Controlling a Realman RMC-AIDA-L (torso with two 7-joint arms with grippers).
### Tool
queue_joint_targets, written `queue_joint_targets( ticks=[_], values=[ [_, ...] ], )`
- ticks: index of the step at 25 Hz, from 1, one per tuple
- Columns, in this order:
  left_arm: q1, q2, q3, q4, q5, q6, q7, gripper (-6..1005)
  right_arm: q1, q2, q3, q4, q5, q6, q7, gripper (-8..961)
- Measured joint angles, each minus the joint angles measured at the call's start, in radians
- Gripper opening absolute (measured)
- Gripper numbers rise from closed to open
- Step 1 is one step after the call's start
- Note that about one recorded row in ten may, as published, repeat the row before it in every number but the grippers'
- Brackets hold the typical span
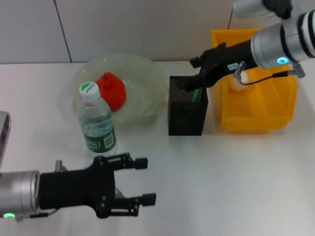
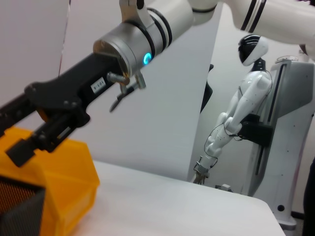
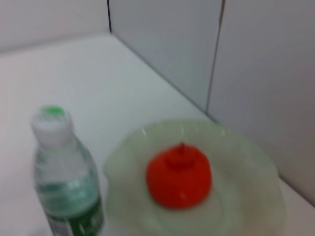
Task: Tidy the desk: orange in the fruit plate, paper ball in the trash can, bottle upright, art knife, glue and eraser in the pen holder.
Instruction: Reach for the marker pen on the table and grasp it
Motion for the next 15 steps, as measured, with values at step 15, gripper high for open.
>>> queue_joint_targets(
  ticks=[15],
  values=[
    [-0.010,0.013,-0.308,0.503,0.558,0.046,-0.109,803,-0.213,-0.014,0.191,-0.098,0.277,-0.391,-0.006,749]
  ],
)
